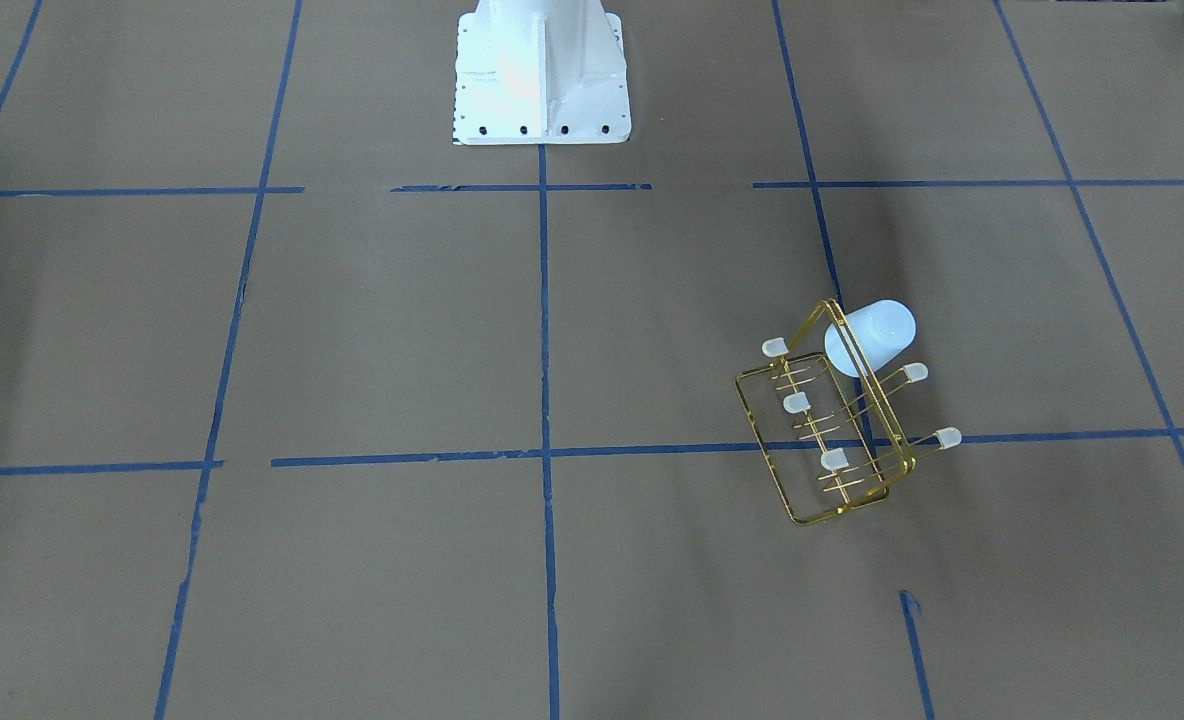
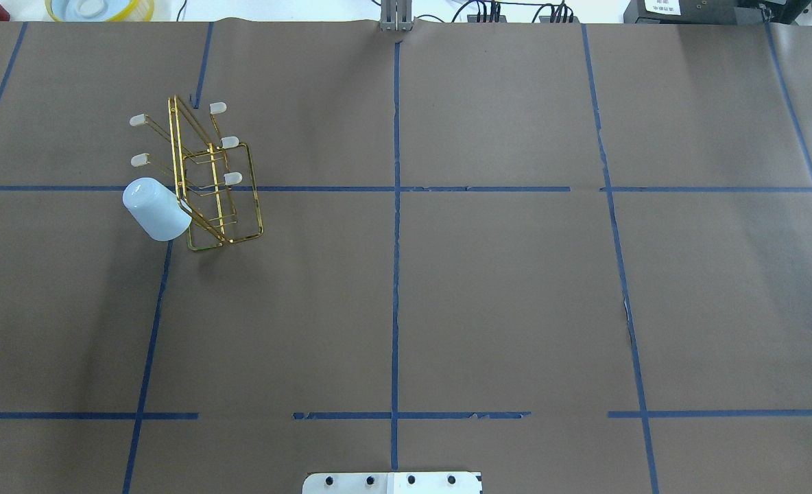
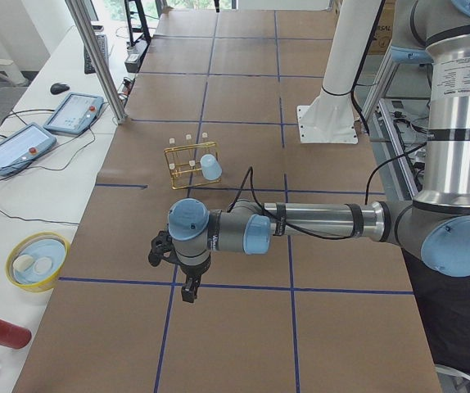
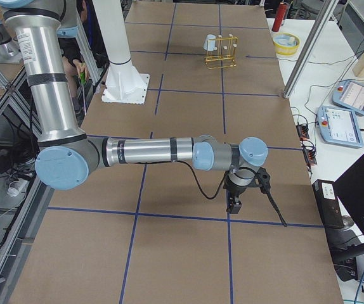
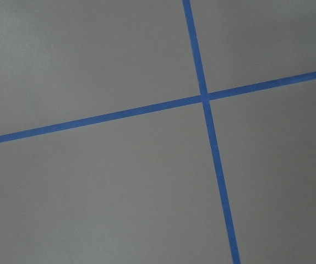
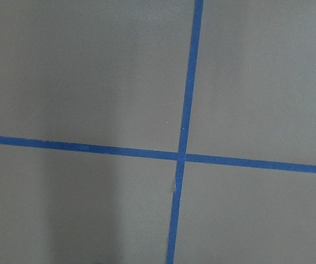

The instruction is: Hang cup on cup holder

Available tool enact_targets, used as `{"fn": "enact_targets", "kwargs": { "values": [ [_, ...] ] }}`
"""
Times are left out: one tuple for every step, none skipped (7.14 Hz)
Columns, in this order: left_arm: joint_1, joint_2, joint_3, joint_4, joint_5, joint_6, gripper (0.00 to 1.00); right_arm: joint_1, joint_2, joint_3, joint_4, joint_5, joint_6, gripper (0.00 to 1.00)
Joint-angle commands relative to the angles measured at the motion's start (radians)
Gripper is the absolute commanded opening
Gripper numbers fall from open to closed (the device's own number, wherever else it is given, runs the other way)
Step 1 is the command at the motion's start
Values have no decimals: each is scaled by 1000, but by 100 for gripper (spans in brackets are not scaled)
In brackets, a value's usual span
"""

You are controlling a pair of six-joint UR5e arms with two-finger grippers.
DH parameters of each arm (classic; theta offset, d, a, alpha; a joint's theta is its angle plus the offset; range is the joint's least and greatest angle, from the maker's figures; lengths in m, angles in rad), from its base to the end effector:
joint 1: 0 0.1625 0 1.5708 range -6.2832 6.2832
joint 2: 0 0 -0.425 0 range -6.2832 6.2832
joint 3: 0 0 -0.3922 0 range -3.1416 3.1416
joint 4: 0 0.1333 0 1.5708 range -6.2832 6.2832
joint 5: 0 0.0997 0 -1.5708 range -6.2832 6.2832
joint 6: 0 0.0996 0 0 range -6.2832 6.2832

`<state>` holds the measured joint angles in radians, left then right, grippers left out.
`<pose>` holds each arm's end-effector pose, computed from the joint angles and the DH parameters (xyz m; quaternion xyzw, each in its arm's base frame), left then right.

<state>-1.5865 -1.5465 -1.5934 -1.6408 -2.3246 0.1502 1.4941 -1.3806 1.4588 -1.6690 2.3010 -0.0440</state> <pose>-0.0728 -0.4852 0.6537 0.0621 0.3639 0.0750 0.9263 0.0230 -0.5730 0.6254 -0.0152 -0.3568 -0.0528 0.9326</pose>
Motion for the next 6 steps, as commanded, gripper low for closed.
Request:
{"fn": "enact_targets", "kwargs": {
  "values": [
    [2, -9, 1, -7, -1, -14, 100, 0, 0, 0, 0, 0, 0, 100],
    [2, -9, -3, -7, -1, -14, 100, 0, 0, 0, 0, 0, 0, 100],
    [0, -7, -3, -7, -1, -12, 100, -1, 0, 0, 0, 0, 0, 100],
    [0, -1, -14, -7, -4, -11, 100, 0, 0, 0, 0, 0, 0, 100],
    [2, -7, -11, -7, -13, -12, 100, 0, 0, 0, 0, 0, 0, 100],
    [2, -9, -13, -5, -13, -15, 100, 0, 0, 0, 0, 0, 0, 100]
  ]
}}
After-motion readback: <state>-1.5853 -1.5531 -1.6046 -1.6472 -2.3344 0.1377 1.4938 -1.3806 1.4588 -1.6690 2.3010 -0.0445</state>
